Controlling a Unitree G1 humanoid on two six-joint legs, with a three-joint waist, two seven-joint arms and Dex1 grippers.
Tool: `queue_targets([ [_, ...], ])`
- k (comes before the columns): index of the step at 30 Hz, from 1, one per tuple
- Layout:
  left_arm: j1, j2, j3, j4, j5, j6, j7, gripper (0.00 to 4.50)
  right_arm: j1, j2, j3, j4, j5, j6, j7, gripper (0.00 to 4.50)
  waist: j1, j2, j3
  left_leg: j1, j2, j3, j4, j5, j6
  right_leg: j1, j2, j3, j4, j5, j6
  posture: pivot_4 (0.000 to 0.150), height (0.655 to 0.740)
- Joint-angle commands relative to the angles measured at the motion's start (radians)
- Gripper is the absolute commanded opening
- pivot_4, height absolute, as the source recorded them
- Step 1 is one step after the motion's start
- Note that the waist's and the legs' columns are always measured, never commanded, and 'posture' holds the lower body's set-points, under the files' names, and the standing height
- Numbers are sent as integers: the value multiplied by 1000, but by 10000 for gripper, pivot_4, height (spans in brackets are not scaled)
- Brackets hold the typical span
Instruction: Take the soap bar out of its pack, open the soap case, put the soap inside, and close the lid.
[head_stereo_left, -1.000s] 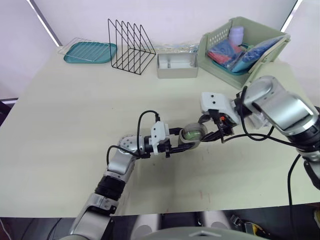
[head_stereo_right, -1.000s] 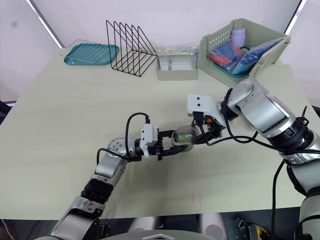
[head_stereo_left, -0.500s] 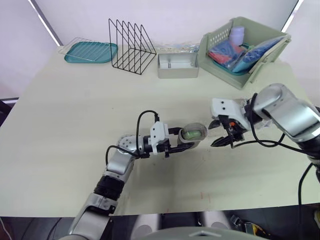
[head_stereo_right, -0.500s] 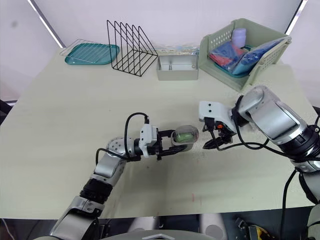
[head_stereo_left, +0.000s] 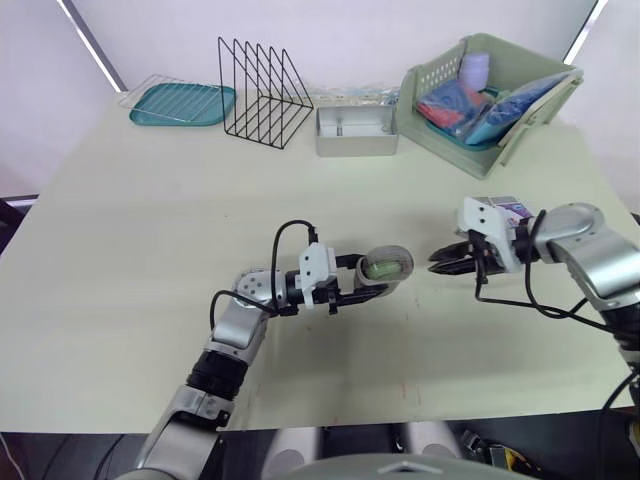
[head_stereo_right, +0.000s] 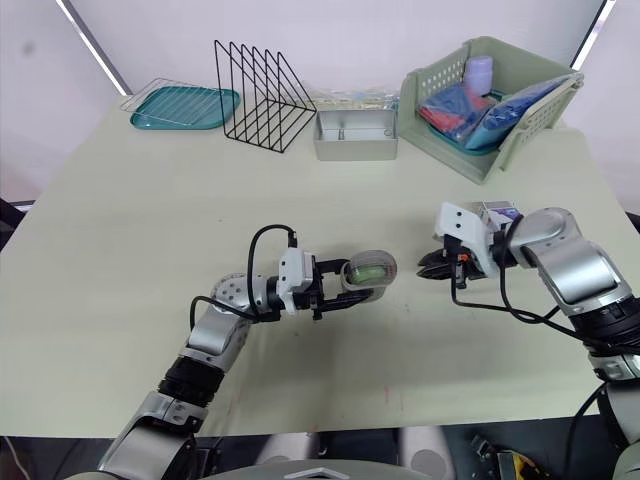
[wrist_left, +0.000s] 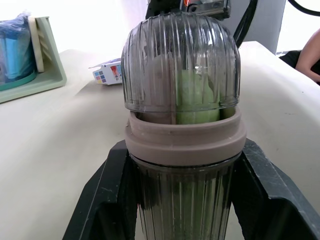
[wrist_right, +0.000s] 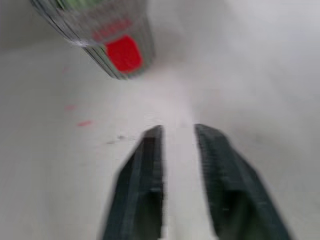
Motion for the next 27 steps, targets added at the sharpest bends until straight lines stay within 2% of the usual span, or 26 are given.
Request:
queue_targets([
  [1,-17,-1,9,-20,-10,-22,-2,18992,9,9,-82,19,50,-65,31,665,-1,0,0,0,0,0,0,0,0,0,0,0,0,0,0,1500,7400],
  [5,-19,0,10,-16,-10,-21,-3,18992,28,24,-105,14,72,-142,74,665,-3,0,0,0,0,0,0,0,0,0,0,0,0,0,0,1500,7400],
  [27,-17,-3,11,-13,-7,-24,7,18992,22,60,-131,-103,164,-98,94,665,0,0,0,0,0,0,0,0,0,0,0,0,0,0,0,1500,7400],
])
